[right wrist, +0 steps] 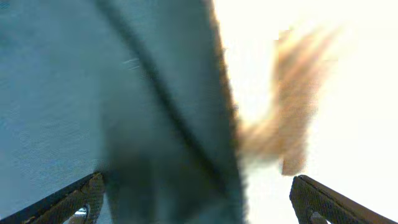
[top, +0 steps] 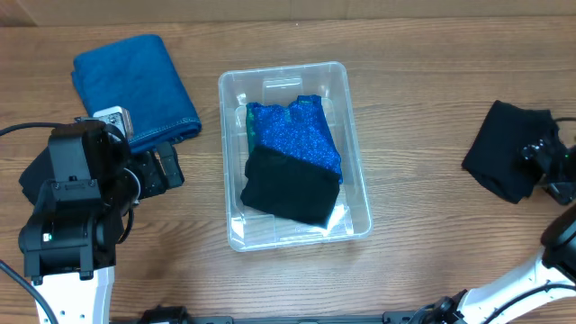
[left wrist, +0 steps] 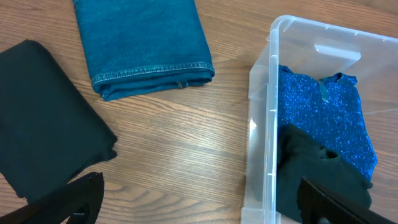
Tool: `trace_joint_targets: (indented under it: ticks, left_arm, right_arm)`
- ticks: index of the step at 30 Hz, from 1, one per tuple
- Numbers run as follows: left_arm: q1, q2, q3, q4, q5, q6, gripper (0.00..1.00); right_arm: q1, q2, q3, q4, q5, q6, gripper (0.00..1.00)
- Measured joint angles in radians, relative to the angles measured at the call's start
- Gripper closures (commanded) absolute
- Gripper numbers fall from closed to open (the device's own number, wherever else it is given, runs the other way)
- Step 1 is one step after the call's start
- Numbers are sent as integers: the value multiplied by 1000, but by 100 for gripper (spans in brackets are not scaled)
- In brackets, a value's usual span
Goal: Pack container
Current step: 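Press and tuck the black cloth into the bin with the right gripper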
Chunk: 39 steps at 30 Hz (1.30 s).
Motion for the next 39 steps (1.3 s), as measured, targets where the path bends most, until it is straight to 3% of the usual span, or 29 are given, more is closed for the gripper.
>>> trace_joint_targets:
  ticks: [4, 9, 10, 12, 13, 22, 26, 30, 32, 36, 39]
  left_arm:
    - [0, 0, 0, 0, 0, 0, 0]
    - [0, 0, 0, 0, 0, 0, 0]
    - [0, 0, 0, 0, 0, 0, 0]
    - [0, 0, 0, 1, 0, 0, 0]
    - [0, 0, 0, 1, 1, 0, 0]
    - [0, 0, 0, 1, 20, 0, 0]
    - [0, 0, 0, 0, 23, 0, 0]
    - [0, 0, 0, 0, 23, 0, 0]
    - [0, 0, 0, -1, 25, 0, 0]
    - [0, 0, 0, -6, 26, 0, 0]
    - [0, 0, 0, -7, 26, 0, 0]
  right_arm:
    - [-43, 0, 0, 6, -28, 3, 0]
    - [27, 26, 3, 14, -57, -2, 0]
    - [39, 28, 6, 14, -52, -3, 5]
    - [64, 30, 7, 22, -53, -6, 74]
    - [71, 31, 7, 22, -58, -11, 95]
    - [91, 24, 115, -99, -391, -133, 96]
    - [186, -214, 234, -207, -489, -230, 96]
    - [471, -467, 306, -308, -512, -451, 96]
    - [711, -555, 312, -391, -443, -548, 96]
    - [1176, -549, 309, -556, -274, -784, 96]
    - [1357, -515, 294, -626, -212, -867, 96]
